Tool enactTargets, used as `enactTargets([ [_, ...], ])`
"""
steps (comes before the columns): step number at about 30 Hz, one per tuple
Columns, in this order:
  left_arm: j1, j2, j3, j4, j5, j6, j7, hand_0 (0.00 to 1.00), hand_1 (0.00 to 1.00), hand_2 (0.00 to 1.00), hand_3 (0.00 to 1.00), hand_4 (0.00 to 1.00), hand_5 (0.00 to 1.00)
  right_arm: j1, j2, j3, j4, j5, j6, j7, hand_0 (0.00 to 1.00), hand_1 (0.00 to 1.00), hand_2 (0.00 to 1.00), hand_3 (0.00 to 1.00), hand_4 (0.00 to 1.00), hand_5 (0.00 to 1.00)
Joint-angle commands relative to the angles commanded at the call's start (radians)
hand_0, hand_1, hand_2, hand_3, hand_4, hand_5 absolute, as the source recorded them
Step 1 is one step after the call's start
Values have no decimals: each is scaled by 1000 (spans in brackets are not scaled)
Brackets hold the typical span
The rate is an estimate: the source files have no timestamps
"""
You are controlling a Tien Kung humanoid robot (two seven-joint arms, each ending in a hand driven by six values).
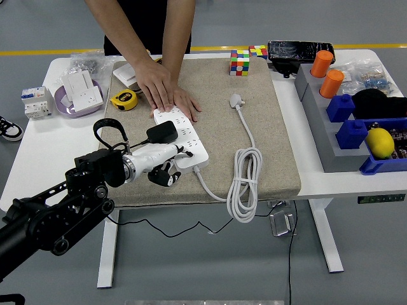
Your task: Pick up the plug,place it near the board,insert it into the board,press the button
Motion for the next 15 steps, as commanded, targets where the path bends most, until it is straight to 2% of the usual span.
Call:
enactTargets([
  [4,12,7,-18,-42,32,2,0,171,63,152,770,515,2,-1,1,0,0,0,0,0,889,808,773,808,998,998],
  [11,49,10,-115,-151,51,28,-5,171,64,152,754,514,2,-5,3,3,0,-2,-1,-1,888,808,773,808,998,998],
  [13,60,9,-161,-190,24,55,-17,171,64,152,754,514,2,-7,4,3,0,-1,0,-1,888,808,773,808,998,998],
  [14,64,8,-180,-203,7,68,-25,186,92,174,676,491,2,-8,4,2,0,-1,0,-1,889,808,773,808,998,998],
  [15,66,7,-197,-213,-8,82,-34,186,92,174,676,491,2,-8,4,2,0,-1,0,-1,889,808,773,808,998,998],
])
